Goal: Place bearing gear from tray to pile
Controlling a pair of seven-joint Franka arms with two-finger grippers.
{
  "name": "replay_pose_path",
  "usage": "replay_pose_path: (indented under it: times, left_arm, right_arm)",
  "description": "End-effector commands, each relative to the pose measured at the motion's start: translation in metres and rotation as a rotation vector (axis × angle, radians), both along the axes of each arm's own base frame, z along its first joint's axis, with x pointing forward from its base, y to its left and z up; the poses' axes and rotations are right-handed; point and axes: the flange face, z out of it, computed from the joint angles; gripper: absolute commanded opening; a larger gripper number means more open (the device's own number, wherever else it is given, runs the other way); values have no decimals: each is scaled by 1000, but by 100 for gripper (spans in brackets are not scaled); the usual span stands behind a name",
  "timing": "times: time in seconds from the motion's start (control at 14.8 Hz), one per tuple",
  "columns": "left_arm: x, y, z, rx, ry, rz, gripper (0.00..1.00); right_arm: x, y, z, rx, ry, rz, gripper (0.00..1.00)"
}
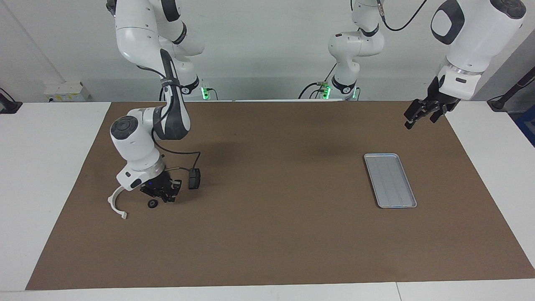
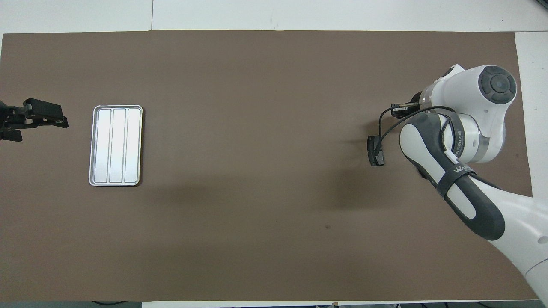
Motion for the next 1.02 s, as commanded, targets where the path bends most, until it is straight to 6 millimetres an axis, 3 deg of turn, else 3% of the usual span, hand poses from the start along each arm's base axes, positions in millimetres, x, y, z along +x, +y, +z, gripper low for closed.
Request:
replay_pose_path:
  times: [0.0, 0.14, 0.34, 0.75, 0.88, 0.95]
  left_arm:
    - [-4, 3, 0, 4, 0, -11, 100]
    - [-4, 3, 0, 4, -2, -11, 100]
    - [-4, 3, 0, 4, -1, -11, 100]
    - [-4, 3, 0, 4, -1, -11, 100]
    - [-4, 2, 0, 4, -2, -12, 100]
    - [-4, 3, 0, 4, -2, -11, 100]
  right_arm:
    - [0, 4, -3, -11, -13, 13, 0]
    - [0, 4, -8, -11, -7, 12, 0]
    - [0, 4, -8, -13, -7, 21, 23]
    - [-2, 5, -10, -13, 0, 24, 43]
    - [0, 11, 0, -13, 3, 32, 56]
    - [1, 13, 17, -11, 17, 36, 61]
